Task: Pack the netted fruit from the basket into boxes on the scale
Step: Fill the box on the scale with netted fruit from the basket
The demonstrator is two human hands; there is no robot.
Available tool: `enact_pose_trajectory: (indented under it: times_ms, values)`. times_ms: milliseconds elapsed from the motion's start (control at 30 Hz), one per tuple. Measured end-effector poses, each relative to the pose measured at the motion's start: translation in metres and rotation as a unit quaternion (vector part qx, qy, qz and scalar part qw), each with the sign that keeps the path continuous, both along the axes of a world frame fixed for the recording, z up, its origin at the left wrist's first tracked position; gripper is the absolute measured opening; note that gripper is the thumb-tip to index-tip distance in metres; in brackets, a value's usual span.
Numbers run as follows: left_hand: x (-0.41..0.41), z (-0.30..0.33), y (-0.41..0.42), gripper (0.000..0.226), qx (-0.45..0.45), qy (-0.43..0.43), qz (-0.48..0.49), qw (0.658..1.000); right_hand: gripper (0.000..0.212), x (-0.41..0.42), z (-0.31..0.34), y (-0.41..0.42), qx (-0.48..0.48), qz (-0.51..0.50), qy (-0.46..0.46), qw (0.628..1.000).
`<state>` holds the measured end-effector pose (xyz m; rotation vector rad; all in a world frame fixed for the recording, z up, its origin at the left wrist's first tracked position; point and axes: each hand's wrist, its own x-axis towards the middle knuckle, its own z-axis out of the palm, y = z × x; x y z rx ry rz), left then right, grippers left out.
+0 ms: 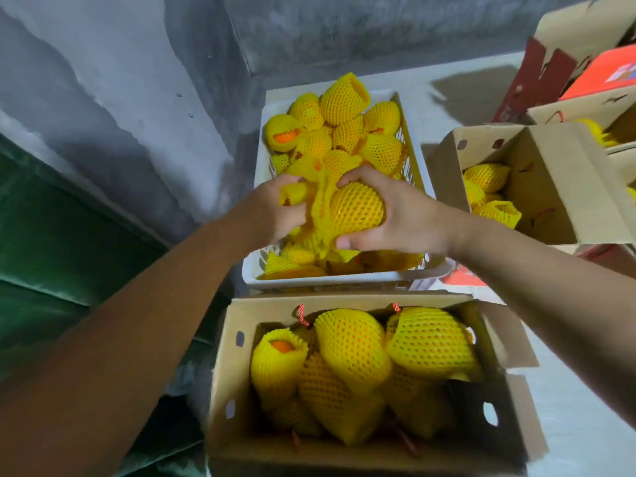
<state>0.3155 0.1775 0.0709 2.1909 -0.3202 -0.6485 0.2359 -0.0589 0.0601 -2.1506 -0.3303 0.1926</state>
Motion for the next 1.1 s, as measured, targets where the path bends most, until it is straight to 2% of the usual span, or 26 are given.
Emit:
enact_pose_trajectory:
  times_ms: [100,167,233,267,300,367,467,567,667,833,1000,1100]
  values:
    - [-0.048,0.007,0.015,0.037,-0.089,0.002,0.131,0.987,0.06,-0.04,0.043,0.025,0.11,-0.029,-0.033,0.993]
    - [-0.083,0.006,0.026,0.032,-0.132,0.022,0.235,0.963,0.043,-0.073,0.057,0.047,0.175,-0.072,-0.051,0.981]
    - [-0.11,0.004,0.034,0.034,-0.129,0.009,0.273,0.953,0.027,-0.107,0.058,0.071,0.228,-0.117,-0.07,0.964]
    - [-0.122,0.004,0.038,0.027,-0.128,0.003,0.274,0.953,0.024,-0.123,0.056,0.083,0.247,-0.139,-0.076,0.956]
    - [-0.132,0.003,0.041,0.018,-0.144,-0.001,0.278,0.95,0.023,-0.137,0.053,0.096,0.262,-0.16,-0.079,0.948]
    - [-0.149,0.007,0.043,0.015,-0.198,0.011,0.28,0.939,0.028,-0.158,0.046,0.118,0.282,-0.198,-0.077,0.936]
    - [-0.171,0.013,0.043,0.034,-0.237,0.067,0.272,0.93,0.041,-0.172,0.042,0.137,0.334,-0.247,-0.034,0.909]
    - [-0.182,0.017,0.047,0.037,-0.272,0.095,0.26,0.922,0.046,-0.177,0.045,0.143,0.402,-0.254,0.046,0.878]
    - [-0.186,0.021,0.05,0.037,-0.288,0.092,0.243,0.922,0.044,-0.186,0.044,0.147,0.419,-0.247,0.077,0.871]
    - [-0.183,0.022,0.053,0.039,-0.279,0.046,0.235,0.93,0.034,-0.182,0.042,0.148,0.415,-0.306,0.066,0.854]
    - [-0.16,0.029,0.057,0.056,-0.301,0.037,0.276,0.912,0.045,-0.131,0.048,0.1,0.396,-0.355,0.068,0.844]
    - [-0.145,0.029,0.051,0.056,-0.299,0.019,0.271,0.915,0.046,-0.084,0.049,0.067,0.34,-0.4,0.08,0.847]
